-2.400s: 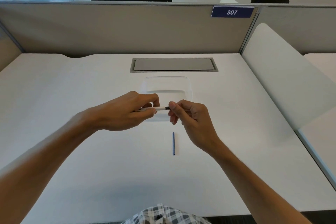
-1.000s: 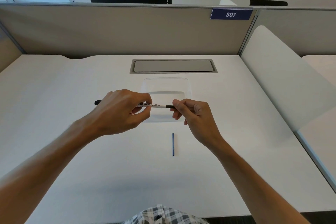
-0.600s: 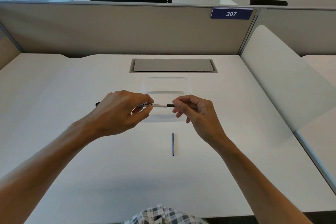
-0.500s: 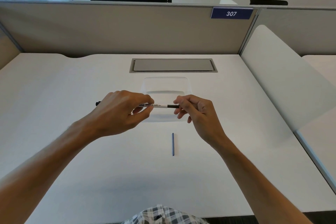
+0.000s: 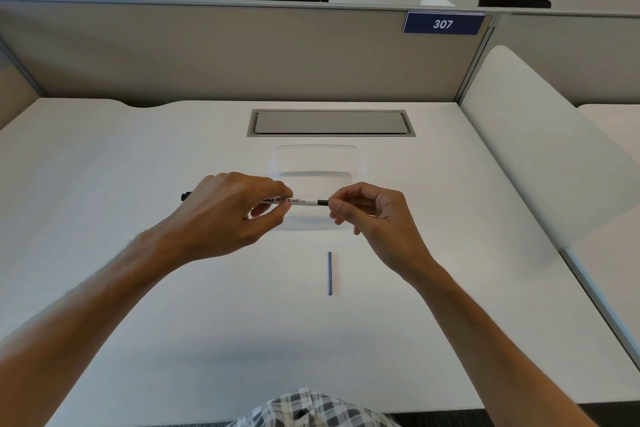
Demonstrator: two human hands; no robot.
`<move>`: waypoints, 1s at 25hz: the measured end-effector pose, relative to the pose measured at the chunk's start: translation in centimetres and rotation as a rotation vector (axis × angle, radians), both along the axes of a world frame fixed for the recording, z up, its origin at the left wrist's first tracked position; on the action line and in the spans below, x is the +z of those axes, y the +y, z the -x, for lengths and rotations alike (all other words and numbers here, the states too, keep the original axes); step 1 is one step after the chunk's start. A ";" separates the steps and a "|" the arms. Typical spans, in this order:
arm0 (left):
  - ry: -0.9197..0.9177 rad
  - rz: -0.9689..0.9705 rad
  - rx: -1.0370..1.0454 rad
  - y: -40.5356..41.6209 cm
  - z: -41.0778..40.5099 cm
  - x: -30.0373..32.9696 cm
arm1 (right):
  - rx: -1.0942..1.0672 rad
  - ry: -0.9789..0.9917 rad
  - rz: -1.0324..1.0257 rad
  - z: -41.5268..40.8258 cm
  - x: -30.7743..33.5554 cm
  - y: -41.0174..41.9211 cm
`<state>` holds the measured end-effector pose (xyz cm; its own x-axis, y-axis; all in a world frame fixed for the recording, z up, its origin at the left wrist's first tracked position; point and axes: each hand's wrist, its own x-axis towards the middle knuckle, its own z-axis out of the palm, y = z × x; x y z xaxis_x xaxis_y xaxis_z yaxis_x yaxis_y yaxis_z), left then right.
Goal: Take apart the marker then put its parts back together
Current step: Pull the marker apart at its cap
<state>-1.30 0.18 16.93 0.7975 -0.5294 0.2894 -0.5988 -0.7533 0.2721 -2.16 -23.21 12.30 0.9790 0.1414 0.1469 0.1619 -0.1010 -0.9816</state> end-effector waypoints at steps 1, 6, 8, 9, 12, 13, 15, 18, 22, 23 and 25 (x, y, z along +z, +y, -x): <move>-0.002 -0.005 0.000 0.0 0.0 0.0 | -0.013 -0.002 0.019 0.0 -0.1 0.1; -0.009 -0.021 0.010 0.2 0.0 -0.1 | 0.002 -0.005 0.082 -0.1 -0.4 0.1; -0.013 -0.019 0.015 0.4 -0.1 -0.1 | 0.012 0.003 0.049 -0.1 -0.3 -0.1; -0.013 -0.017 0.017 0.4 -0.1 -0.1 | 0.017 0.006 0.034 -0.1 -0.3 -0.3; -0.007 -0.013 0.017 0.5 -0.1 -0.2 | 0.038 0.019 0.007 -0.1 -0.1 -0.7; -0.006 -0.015 0.015 0.5 -0.1 -0.2 | 0.043 0.027 0.001 -0.1 -0.1 -0.8; -0.008 -0.019 0.011 0.5 0.0 -0.3 | 0.050 0.047 -0.011 0.0 0.0 -0.9; -0.017 -0.029 0.020 0.5 0.0 -0.2 | 0.047 0.062 -0.023 0.0 0.0 -1.1; -0.027 -0.034 0.014 0.4 0.0 -0.1 | 0.046 0.082 -0.018 -0.1 0.1 -1.3; -0.027 -0.033 0.009 0.4 0.1 -0.2 | 0.048 0.094 -0.027 -0.1 0.1 -1.4; -0.023 -0.032 -0.001 0.4 0.0 -0.2 | 0.059 0.112 -0.020 -0.2 0.1 -1.5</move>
